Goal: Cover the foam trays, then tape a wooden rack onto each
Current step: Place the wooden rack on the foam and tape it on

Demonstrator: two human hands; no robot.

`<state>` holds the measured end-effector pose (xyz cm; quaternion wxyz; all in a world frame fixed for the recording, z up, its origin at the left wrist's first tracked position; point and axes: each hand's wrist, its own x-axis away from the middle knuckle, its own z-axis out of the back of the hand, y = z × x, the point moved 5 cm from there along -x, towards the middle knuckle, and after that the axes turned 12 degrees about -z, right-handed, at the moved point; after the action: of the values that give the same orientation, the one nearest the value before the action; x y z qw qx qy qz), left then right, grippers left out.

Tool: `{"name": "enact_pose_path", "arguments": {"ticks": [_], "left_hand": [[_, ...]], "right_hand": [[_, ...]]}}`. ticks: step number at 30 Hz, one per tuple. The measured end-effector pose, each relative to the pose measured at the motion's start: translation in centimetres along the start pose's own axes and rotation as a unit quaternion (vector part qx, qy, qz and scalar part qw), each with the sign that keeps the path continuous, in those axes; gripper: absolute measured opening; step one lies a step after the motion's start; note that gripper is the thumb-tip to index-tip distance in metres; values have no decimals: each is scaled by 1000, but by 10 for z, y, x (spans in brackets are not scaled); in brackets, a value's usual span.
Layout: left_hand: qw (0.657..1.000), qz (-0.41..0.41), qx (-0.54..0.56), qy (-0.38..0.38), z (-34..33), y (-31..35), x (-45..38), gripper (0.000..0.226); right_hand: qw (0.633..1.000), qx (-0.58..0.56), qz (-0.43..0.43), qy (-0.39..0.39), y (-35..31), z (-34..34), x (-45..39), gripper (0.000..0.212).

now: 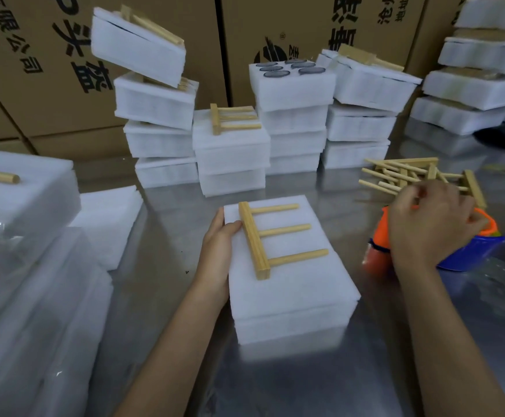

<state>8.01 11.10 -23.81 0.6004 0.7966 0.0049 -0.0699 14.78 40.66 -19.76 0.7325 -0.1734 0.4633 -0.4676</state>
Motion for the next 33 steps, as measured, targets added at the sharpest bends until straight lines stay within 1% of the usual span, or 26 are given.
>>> {"name": "enact_pose_path", "arguments": {"ticks": [2,8,10,13,15,17,18,20,21,22,24,25,26,29,30,32,33], "left_hand": [[1000,0,9,1,0,0,1,32],[1000,2,9,0,0,-2,1,28],[1000,-2,13,1,0,-2,1,27],[1000,-5,4,4,3,-2,0,27],[1000,-8,-20,-2,5,-3,-2,26],[999,-9,-52,-3,7,-1,-3,26],[998,-10,-66,-2,7,1,-2,29],[994,-11,-102,26,11,6,0,48],[989,-27,-139,45,13,12,1,54],[980,-59,-184,52,14,21,2,53],[960,-127,-247,25,6,41,6,38],[955,-150,-257,3,-2,50,9,32],[952,-170,-255,-19,-12,58,14,29],[935,-220,-261,-94,-53,72,31,25],[929,-215,-269,-132,-70,73,35,26],[926,-143,-272,-217,-101,64,41,30],[930,-102,-250,-249,-114,61,42,28]], "right_hand": [[999,30,-29,6,12,0,-7,40],[994,37,-85,54,35,10,-15,45],[994,21,-88,53,38,11,-17,46],[996,-21,-81,21,36,15,-20,44],[995,-71,-76,4,34,17,-22,41],[983,-163,-83,-8,28,22,-21,37],[972,-213,-93,-20,23,23,-20,39],[949,-288,-115,-60,14,21,-18,43],[935,-316,-130,-90,9,19,-16,45],[916,-348,-155,-126,5,15,-15,46],[859,-412,-229,-201,-1,7,-10,47],[832,-431,-262,-229,-3,2,-8,49],[816,-438,-283,-248,-5,-1,-7,50],[802,-429,-294,-292,-7,-4,-1,46],[803,-427,-288,-301,-9,-3,0,44],[807,-421,-279,-306,-11,-1,2,41],[808,-421,-276,-306,-12,0,3,40]]}}
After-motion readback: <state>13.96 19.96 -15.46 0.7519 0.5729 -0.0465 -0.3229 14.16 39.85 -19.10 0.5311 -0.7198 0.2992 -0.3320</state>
